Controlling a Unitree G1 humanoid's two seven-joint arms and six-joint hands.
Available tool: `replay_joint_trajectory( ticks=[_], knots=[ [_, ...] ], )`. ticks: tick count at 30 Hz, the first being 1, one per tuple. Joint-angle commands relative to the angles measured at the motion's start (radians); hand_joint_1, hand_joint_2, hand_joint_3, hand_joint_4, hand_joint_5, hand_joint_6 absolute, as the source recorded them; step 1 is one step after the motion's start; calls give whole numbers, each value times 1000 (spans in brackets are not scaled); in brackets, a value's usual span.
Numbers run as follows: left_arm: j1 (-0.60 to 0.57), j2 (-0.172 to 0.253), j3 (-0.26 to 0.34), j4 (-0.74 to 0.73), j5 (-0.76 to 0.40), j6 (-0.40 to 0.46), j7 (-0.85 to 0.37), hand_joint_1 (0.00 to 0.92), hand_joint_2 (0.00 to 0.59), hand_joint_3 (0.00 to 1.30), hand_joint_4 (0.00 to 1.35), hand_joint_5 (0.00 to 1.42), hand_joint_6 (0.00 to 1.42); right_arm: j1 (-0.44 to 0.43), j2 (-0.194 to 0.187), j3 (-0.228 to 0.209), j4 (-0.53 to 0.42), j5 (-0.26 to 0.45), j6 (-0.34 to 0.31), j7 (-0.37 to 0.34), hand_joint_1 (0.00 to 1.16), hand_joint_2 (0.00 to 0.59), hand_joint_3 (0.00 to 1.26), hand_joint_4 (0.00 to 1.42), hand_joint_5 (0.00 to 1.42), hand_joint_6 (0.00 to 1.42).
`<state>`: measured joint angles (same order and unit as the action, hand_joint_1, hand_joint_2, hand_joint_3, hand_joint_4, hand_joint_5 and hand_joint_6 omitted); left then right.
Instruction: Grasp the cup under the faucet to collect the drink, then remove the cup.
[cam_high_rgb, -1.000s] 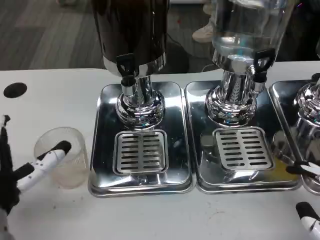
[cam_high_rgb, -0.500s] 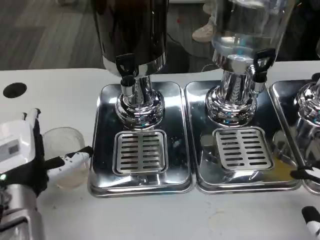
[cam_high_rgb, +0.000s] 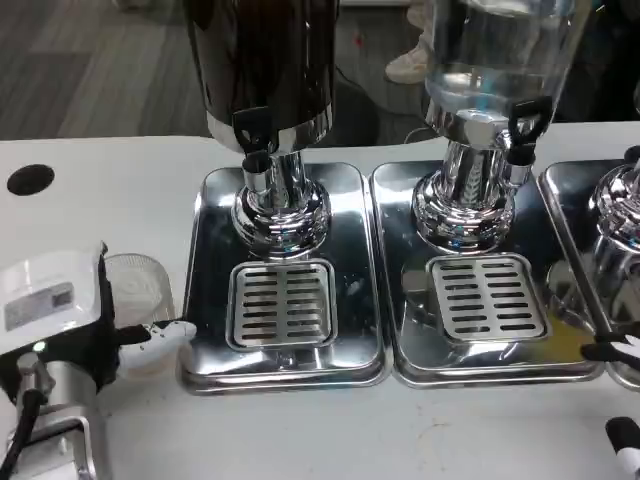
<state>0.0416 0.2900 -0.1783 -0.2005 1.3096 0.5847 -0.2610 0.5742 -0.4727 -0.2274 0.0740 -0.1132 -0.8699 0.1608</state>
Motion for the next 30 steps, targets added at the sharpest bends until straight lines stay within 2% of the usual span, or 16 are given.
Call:
replay_joint_trajectory(
  ticks=[1, 13, 21, 30],
  knots=[
    [-15, 8, -16, 23, 3, 3, 8, 279, 53, 199, 202, 505, 750, 2, -4, -9, 7, 15, -19, 11, 460, 394, 285, 164, 72, 0],
    [-1, 2, -44, 26, 6, -1, 144, 334, 102, 402, 461, 721, 927, -6, 2, -1, 12, 4, -12, 18, 464, 394, 285, 164, 74, 0],
    [13, 0, -44, 32, -7, 0, 190, 324, 115, 430, 507, 763, 955, -16, 6, 6, 9, -5, 0, 22, 465, 394, 285, 164, 81, 0],
    [33, 0, -18, 6, -45, -7, 249, 329, 123, 454, 543, 810, 979, -25, 9, 17, 21, -19, 3, 21, 466, 389, 285, 174, 83, 0]
  ],
)
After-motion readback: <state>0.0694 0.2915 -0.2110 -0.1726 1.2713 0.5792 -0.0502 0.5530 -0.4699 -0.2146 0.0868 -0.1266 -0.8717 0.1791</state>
